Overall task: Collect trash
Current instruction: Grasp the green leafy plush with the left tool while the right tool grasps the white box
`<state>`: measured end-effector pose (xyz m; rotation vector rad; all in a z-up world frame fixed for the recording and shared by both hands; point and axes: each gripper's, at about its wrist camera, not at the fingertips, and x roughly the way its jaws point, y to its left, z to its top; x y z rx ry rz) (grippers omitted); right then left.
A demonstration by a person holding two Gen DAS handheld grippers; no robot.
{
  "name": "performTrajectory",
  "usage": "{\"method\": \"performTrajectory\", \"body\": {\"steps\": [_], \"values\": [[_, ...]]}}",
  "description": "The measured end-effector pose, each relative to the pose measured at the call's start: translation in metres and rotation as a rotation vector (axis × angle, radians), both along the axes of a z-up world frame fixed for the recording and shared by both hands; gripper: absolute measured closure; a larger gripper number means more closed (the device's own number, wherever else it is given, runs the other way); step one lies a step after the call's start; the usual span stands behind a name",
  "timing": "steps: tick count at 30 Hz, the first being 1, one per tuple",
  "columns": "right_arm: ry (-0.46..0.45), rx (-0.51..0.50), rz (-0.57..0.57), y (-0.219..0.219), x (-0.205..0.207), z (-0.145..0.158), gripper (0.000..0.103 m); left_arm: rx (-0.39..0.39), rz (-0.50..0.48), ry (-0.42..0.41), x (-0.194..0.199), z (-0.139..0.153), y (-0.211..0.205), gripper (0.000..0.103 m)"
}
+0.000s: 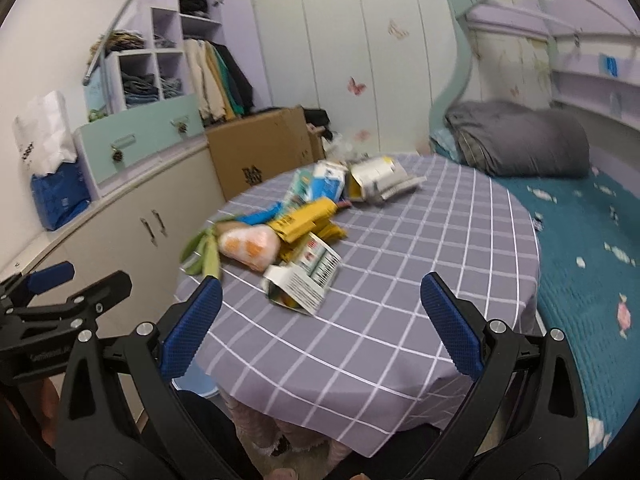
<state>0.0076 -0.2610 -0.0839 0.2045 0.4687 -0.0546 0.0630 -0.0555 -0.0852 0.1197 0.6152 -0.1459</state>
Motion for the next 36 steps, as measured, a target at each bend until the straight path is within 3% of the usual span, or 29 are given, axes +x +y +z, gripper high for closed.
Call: {"method": "performTrajectory", "body": {"steps": [9, 20, 28, 30, 33, 35, 36], "values": [[0.077, 0.023, -0.001, -0.011, 0.028, -0.025, 0.006, -0.047, 0.025, 0.115, 0.036, -0.028, 0.003, 0.004], [0.157, 0.065, 0.06, 0.004, 0.08, -0.039, 0.006, -0.067, 0.073, 0.111, 0.077, -0.033, 0.015, 0.004], [0.208, 0.089, 0.083, 0.007, 0.119, -0.047, 0.006, -0.077, 0.038, 0.117, 0.118, -0.04, 0.014, 0.004], [0.218, 0.097, 0.092, 0.006, 0.124, -0.049, 0.011, -0.092, 0.029, 0.114, 0.128, -0.041, 0.014, 0.004], [0.238, 0.124, 0.099, 0.003, 0.129, -0.053, 0.03, -0.113, 0.01, 0.113, 0.143, -0.043, 0.012, 0.006], [0.253, 0.136, 0.101, 0.0, 0.132, -0.058, 0.039, -0.117, -0.006, 0.108, 0.154, -0.046, 0.008, 0.011], [0.25, 0.142, 0.101, -0.002, 0.131, -0.058, 0.041, -0.114, -0.006, 0.114, 0.158, -0.048, 0.007, 0.019]]}}
